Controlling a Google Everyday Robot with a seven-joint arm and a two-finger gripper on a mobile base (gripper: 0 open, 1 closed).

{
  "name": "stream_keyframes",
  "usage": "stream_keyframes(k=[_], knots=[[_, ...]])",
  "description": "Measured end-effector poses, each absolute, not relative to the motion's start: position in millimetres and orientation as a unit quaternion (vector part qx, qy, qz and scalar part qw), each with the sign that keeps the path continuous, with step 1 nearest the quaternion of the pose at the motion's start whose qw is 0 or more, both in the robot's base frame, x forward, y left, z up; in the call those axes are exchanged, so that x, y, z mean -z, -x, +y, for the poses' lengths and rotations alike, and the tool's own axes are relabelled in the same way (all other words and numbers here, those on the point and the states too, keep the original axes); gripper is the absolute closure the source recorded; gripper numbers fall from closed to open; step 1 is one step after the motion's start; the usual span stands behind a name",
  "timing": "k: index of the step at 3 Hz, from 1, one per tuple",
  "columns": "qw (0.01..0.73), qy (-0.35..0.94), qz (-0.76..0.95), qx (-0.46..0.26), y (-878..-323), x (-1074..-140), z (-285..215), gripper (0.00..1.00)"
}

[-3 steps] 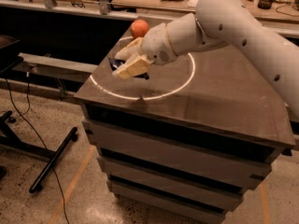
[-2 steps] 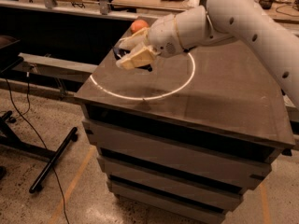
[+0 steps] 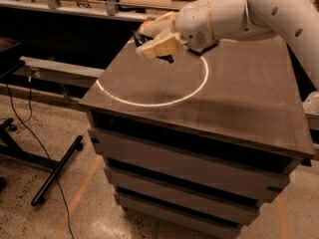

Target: Pick rxbar blueberry

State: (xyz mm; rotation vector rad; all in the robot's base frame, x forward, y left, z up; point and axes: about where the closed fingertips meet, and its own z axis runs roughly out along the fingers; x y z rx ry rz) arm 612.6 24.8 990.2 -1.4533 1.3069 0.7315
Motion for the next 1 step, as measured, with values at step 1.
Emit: stream_keyframes(k=[1], knots=[[0.503, 0.602, 0.541, -0.303, -612.6, -990.2, 24.8, 1.00]])
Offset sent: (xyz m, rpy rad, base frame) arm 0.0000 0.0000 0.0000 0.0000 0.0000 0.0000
